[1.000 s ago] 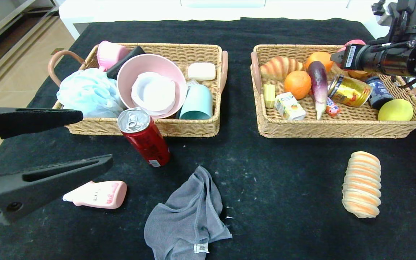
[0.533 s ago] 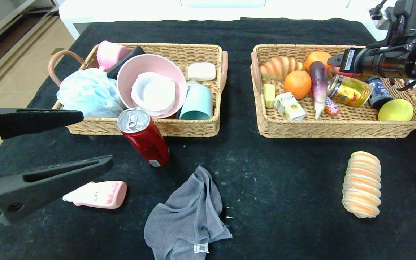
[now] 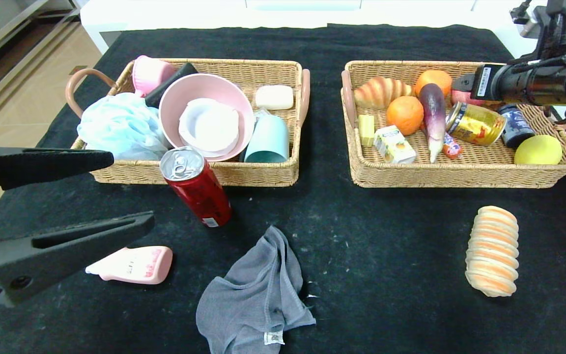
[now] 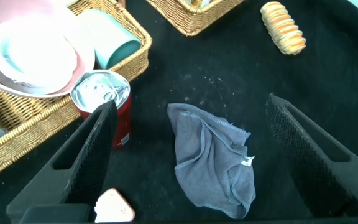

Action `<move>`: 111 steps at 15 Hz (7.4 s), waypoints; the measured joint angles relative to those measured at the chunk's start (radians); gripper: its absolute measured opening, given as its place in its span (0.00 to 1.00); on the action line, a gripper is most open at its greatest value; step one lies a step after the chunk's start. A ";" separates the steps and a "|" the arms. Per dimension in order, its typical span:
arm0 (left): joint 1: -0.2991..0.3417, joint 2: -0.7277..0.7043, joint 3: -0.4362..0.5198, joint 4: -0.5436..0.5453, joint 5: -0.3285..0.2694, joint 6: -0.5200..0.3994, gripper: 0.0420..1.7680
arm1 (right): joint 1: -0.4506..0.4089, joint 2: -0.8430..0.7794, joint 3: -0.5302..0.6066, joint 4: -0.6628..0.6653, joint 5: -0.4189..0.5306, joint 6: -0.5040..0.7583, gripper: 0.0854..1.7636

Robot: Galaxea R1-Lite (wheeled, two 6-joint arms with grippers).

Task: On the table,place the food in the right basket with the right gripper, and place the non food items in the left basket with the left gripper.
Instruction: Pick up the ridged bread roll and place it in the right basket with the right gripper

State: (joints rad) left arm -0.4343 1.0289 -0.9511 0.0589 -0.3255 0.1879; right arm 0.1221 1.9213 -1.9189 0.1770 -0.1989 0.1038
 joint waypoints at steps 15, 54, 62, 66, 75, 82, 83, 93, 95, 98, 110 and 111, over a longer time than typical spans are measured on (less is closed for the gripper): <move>-0.020 0.001 0.008 -0.001 0.000 0.000 0.97 | 0.121 -0.287 0.053 0.676 -0.007 0.249 0.96; -0.020 -0.004 0.012 0.001 0.000 0.001 0.97 | 0.127 -0.279 0.599 0.546 0.112 0.445 0.59; -0.020 -0.007 0.012 0.001 0.000 0.001 0.97 | 0.129 -0.280 0.599 0.546 0.114 0.446 0.21; -0.020 -0.008 0.012 0.002 0.001 0.001 0.97 | 0.130 -0.282 0.602 0.546 0.113 0.444 0.19; -0.020 -0.009 0.012 0.002 0.001 0.000 0.97 | 0.145 -0.329 0.592 0.547 0.123 0.440 0.18; -0.020 -0.007 0.012 0.003 0.001 0.000 0.97 | 0.155 -0.381 0.463 0.563 0.120 0.398 0.17; -0.020 -0.007 0.012 0.004 0.000 0.000 0.97 | 0.155 -0.383 0.436 0.567 0.120 0.393 0.17; -0.020 -0.006 0.013 0.000 0.001 0.000 0.97 | 0.145 -0.305 0.131 0.567 0.119 0.321 0.17; -0.020 -0.006 0.013 0.001 0.001 0.000 0.97 | 0.141 -0.267 0.065 0.566 0.119 0.297 0.16; -0.019 -0.006 0.014 0.000 0.001 0.001 0.97 | 0.149 -0.214 -0.024 0.532 0.120 0.264 0.16; -0.020 -0.009 0.014 0.002 0.001 0.001 0.97 | 0.275 -0.042 -0.049 0.122 0.120 0.236 0.16; -0.020 -0.009 0.014 0.002 0.001 0.001 0.97 | 0.285 -0.034 -0.049 0.120 0.119 0.233 0.16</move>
State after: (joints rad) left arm -0.4540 1.0202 -0.9374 0.0611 -0.3247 0.1894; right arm 0.4068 1.8877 -1.9674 0.2972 -0.0802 0.3370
